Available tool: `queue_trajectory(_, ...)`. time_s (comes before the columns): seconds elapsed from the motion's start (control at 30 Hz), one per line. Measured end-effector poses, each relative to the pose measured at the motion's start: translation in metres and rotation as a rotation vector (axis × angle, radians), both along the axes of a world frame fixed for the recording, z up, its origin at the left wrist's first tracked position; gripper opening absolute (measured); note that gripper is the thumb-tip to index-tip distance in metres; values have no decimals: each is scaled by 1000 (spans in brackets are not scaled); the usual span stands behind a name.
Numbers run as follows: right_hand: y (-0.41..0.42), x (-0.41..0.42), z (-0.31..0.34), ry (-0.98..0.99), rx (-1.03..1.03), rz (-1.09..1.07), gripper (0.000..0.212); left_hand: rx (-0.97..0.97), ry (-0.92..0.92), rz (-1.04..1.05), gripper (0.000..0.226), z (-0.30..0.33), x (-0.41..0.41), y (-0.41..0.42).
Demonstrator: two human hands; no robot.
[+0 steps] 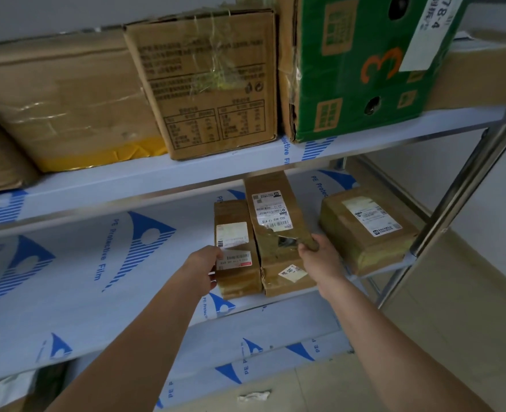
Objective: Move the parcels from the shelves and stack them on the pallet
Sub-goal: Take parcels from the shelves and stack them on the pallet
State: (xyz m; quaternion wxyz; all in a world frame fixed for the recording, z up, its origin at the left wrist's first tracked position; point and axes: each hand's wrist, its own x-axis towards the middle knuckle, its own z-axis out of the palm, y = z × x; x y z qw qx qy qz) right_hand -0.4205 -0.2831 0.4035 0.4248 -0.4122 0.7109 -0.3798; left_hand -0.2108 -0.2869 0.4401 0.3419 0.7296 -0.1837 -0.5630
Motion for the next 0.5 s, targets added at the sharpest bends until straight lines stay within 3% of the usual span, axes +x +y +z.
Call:
queue_trajectory(0.23,6,24,-1,29,-19,98,38,-26,-76,32,16,-7,21,5)
queue_trajectory(0.4,3,23,-3,-32,6,199,35,-66,-410,60,38,-9,11,-2)
queue_trajectory(0.5,-11,2,6,86,-33,168,47,-159,-573,43,48,4,-10,-4)
